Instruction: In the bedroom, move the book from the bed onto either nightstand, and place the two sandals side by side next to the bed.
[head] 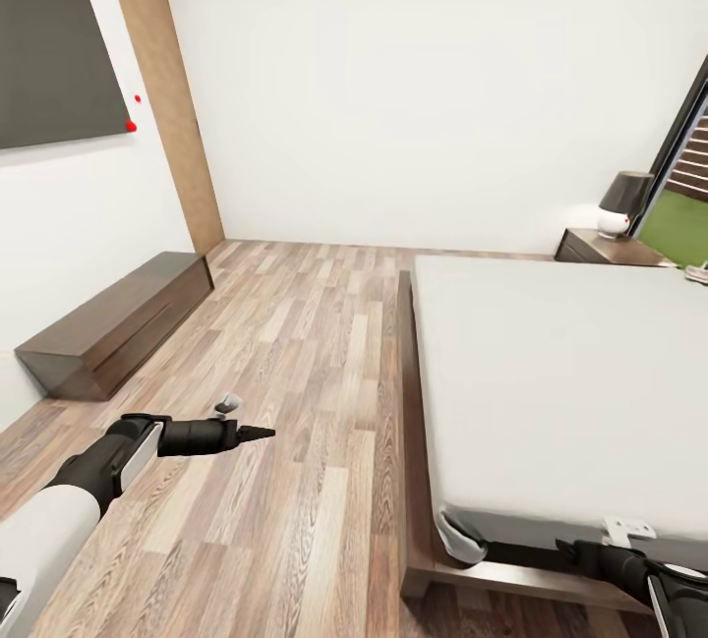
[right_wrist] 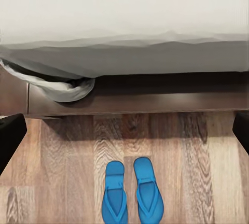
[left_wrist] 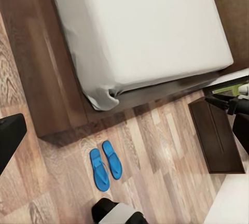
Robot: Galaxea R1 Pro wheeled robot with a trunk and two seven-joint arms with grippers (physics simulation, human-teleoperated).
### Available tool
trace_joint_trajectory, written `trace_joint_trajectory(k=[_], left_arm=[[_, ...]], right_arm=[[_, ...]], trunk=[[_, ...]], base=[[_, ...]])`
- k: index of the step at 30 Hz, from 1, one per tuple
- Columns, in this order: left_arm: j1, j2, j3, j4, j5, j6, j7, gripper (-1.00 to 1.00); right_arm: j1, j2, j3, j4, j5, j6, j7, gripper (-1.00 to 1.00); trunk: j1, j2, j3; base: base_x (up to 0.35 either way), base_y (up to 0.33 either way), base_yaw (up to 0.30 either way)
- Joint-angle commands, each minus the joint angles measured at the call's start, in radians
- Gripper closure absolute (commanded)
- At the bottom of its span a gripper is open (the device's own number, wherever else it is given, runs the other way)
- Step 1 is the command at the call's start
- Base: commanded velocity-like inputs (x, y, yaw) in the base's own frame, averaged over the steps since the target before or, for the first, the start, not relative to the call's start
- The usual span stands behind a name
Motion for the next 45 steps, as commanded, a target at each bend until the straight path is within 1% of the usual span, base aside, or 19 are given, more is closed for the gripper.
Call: trace_joint_trajectory(k=[1,12,15,16,17,20,21,22,23,25,28,30,31,32,36,39,42,44,45], left_arm=[[-0.001,0.001,-0.006,0.000,0.008,0.008,0.001,-1.00],[-0.001,0.000,-0.006,0.002,0.008,0.007,0.001,-1.00],[-0.001,-0.011,-0.006,0.051,0.007,-0.017,0.018,-1.00],[-0.001,-0.019,-0.005,0.102,0.007,-0.071,0.042,-1.00],[-0.001,-0.023,-0.005,0.167,0.008,-0.153,0.067,-1.00],[-0.001,-0.027,-0.005,0.280,0.010,-0.278,0.103,-1.00],[-0.001,-0.034,-0.005,0.340,0.010,-0.340,0.119,-1.00],[-0.001,-0.050,-0.005,0.424,0.010,-0.433,0.136,-1.00],[-0.001,-0.059,-0.005,0.465,0.010,-0.489,0.144,-1.00],[0.002,-0.068,-0.004,0.497,0.010,-0.549,0.161,-1.00],[0.037,-0.074,-0.004,0.517,0.010,-0.589,0.189,-1.00],[0.098,-0.077,-0.005,0.524,0.009,-0.618,0.230,-1.00],[0.141,-0.081,-0.005,0.528,0.009,-0.667,0.275,-1.00],[0.162,-0.085,-0.005,0.529,0.010,-0.698,0.297,-1.00],[0.262,-0.119,-0.004,0.530,0.010,-0.778,0.402,-1.00],[0.294,-0.137,-0.005,0.530,0.011,-0.820,0.486,-1.00],[0.308,-0.166,-0.004,0.530,0.011,-0.837,0.549,-1.00],[0.319,-0.189,-0.004,0.530,0.010,-0.842,0.583,-1.00],[0.322,-0.192,-0.004,0.530,0.010,-0.843,0.589,-1.00]], right_arm=[[-0.001,0.001,-0.004,-0.002,0.009,0.003,0.009,-1.00],[-0.001,0.001,-0.004,0.037,0.009,0.001,0.006,-1.00],[-0.001,0.001,-0.005,0.056,0.009,0.001,0.006,-1.00],[-0.001,0.000,-0.006,0.059,0.009,0.001,0.006,-1.00],[-0.001,0.000,-0.006,0.061,0.009,0.000,0.007,-1.00],[-0.001,-0.001,-0.006,0.063,0.009,-0.025,0.007,-1.00],[-0.001,-0.001,-0.006,0.064,0.009,-0.052,0.008,-1.00],[-0.001,-0.001,-0.006,0.079,0.009,-0.107,0.008,-1.00],[-0.001,-0.001,-0.006,0.109,0.009,-0.150,0.008,-1.00],[-0.001,-0.003,-0.007,0.186,0.009,-0.218,0.009,-1.00],[-0.001,-0.007,-0.009,0.318,0.009,-0.313,0.009,-1.00],[-0.001,-0.009,-0.010,0.439,0.009,-0.413,0.009,-1.00],[-0.001,-0.011,-0.010,0.524,0.009,-0.500,0.010,-1.00],[-0.001,-0.011,-0.010,0.549,0.009,-0.529,0.011,-1.00],[-0.001,-0.011,-0.008,0.589,0.010,-0.571,0.014,-1.00],[-0.001,-0.012,-0.006,0.596,0.011,-0.576,0.021,-1.00],[-0.001,-0.012,-0.005,0.605,0.012,-0.580,0.077,-1.00],[-0.001,-0.012,-0.005,0.625,0.012,-0.581,0.156,-1.00],[-0.001,-0.012,-0.006,0.631,0.012,-0.581,0.179,-1.00]], trunk=[[-0.004,0.007,0.002],[-0.046,0.084,0.037],[-0.058,0.105,0.046],[-0.061,0.112,0.049],[-0.065,0.119,0.052],[-0.077,0.140,0.062],[-0.081,0.147,0.065],[-0.084,0.154,0.068],[-0.088,0.161,0.071],[-0.096,0.175,0.077],[-0.107,0.196,0.087],[-0.115,0.210,0.093],[-0.119,0.217,0.096],[-0.123,0.224,0.099],[-0.138,0.252,0.112],[-0.150,0.273,0.121],[-0.161,0.294,0.131],[-0.161,0.294,0.131],[-0.161,0.294,0.131]], base=[[0.000,0.000,0.000],[0.000,0.000,0.000],[0.000,0.000,0.000],[0.000,0.000,0.000],[0.000,0.000,0.000],[0.000,0.000,0.000],[0.000,0.000,0.000],[0.000,0.000,0.000],[0.000,0.000,0.000],[0.000,0.000,0.000],[0.000,0.000,0.000],[0.000,0.000,0.000],[0.000,0.000,0.000],[0.000,0.000,0.000],[0.000,0.000,0.000],[0.000,0.000,0.000],[0.000,0.000,0.000],[0.000,0.000,0.000],[0.000,0.000,0.000]])
